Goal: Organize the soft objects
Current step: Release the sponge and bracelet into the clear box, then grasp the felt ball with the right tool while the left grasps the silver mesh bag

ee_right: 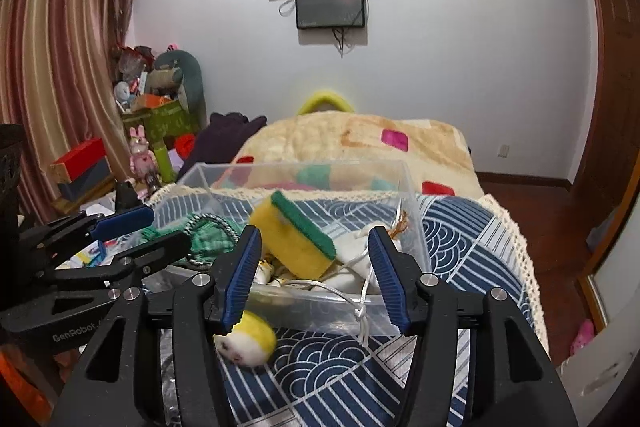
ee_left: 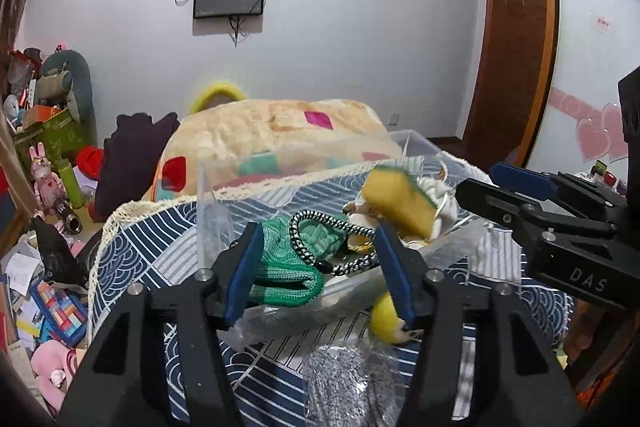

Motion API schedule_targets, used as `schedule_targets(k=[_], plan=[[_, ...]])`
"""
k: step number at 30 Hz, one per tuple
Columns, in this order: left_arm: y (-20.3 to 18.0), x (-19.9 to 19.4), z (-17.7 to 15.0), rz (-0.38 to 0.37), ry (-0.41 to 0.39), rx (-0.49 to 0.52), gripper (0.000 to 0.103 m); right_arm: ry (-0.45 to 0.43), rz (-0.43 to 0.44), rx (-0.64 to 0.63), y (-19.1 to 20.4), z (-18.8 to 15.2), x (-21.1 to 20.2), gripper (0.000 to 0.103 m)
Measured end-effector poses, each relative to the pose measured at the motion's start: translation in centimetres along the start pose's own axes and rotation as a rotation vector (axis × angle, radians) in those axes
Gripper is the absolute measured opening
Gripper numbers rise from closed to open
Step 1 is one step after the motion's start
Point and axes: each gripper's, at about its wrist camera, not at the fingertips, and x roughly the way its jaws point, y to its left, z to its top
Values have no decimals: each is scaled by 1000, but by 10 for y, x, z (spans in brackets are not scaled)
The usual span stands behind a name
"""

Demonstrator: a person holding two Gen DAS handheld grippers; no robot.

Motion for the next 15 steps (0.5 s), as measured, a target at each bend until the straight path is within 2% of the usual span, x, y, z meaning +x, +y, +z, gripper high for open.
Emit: schedule_targets(k=[3,5,7,10,15], plan=[[-1,-14,0,-6,-18,7,74,-28,1,-8,2,0,-10,64],[-2,-22,-2,-5,-31,10,81,-45,4,-14,4,-1,-16,64],[-2,-29,-6,-3,-41,9,93,-54,15,-15,5,-3,-22,66],[-2,-36,-15,-7,-37,-1,95,-55,27,-16,7,-6,-24,68],[-2,-35,-35,-30,22,-11,95,-29,40,-14,9,-19,-20,69]])
